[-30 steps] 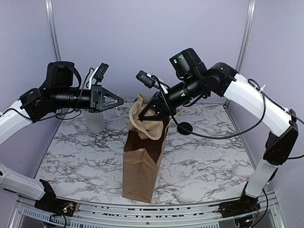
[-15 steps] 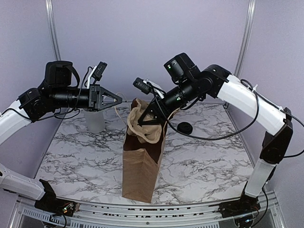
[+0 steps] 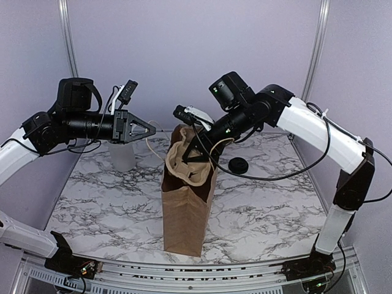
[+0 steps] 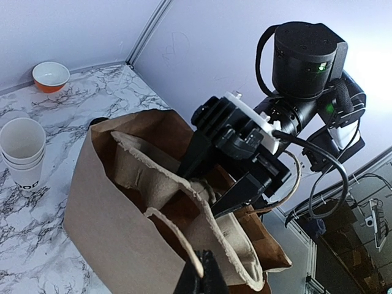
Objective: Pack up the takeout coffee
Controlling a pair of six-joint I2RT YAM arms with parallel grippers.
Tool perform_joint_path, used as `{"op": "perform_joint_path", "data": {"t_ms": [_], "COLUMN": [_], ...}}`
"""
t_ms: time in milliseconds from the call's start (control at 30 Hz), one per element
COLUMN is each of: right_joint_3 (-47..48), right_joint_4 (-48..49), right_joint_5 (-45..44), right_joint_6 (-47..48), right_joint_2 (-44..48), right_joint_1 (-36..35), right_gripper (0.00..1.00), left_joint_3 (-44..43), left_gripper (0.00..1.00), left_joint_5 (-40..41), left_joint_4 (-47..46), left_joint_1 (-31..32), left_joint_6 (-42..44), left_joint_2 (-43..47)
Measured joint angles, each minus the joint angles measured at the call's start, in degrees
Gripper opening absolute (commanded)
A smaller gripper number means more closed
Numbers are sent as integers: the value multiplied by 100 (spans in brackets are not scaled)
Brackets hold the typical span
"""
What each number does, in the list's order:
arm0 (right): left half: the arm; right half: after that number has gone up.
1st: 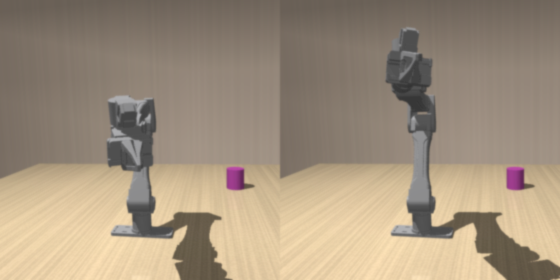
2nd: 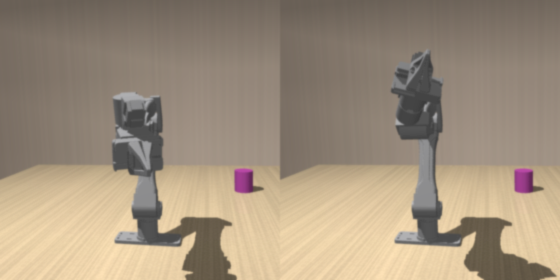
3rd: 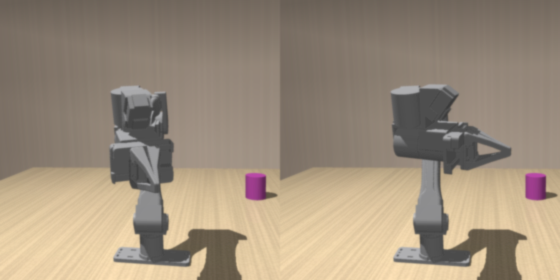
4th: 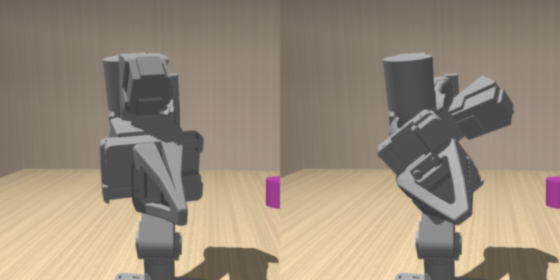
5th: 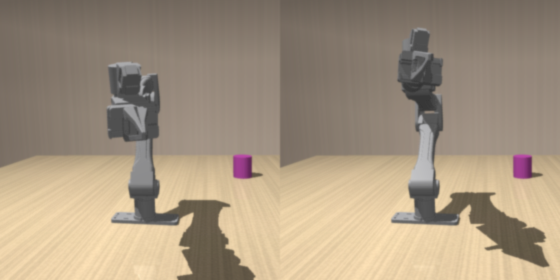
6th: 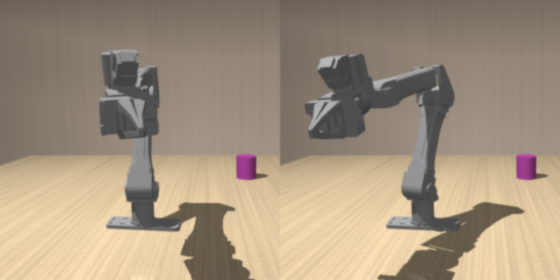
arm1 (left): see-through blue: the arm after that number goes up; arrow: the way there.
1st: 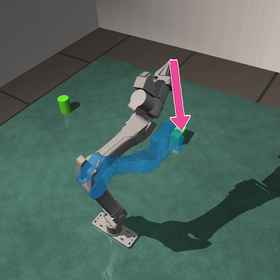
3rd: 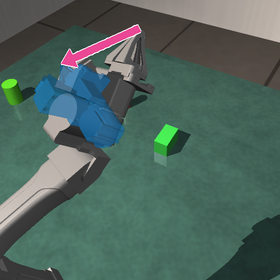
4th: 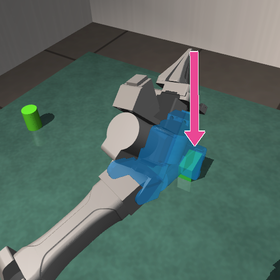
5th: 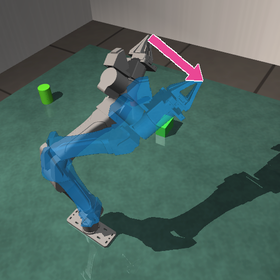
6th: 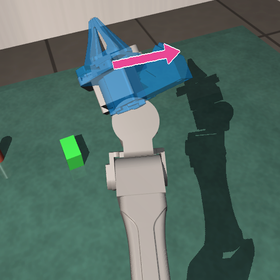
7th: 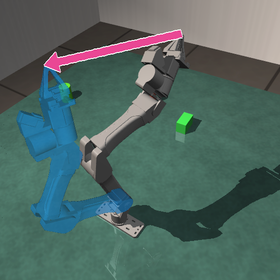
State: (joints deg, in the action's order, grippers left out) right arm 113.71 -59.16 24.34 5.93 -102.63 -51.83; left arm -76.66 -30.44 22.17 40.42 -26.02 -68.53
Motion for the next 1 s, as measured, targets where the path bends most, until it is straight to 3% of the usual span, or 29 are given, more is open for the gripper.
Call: {"op": "perform_joint_path", "data": {"t_ms": [1000], "right_joint_3": [-420], "right_joint_4": [-210], "right_joint_5": [-1097], "right_joint_6": [144], "right_joint_2": [111], "right_joint_1": [-319], "right_gripper": [39], "left_joint_3": [-225], "left_gripper": [0], "left_joint_5": [-26], "left_joint_4": [90], "left_joint_1": [-74], "left_joint_6": [9], "left_joint_2": [-184]}}
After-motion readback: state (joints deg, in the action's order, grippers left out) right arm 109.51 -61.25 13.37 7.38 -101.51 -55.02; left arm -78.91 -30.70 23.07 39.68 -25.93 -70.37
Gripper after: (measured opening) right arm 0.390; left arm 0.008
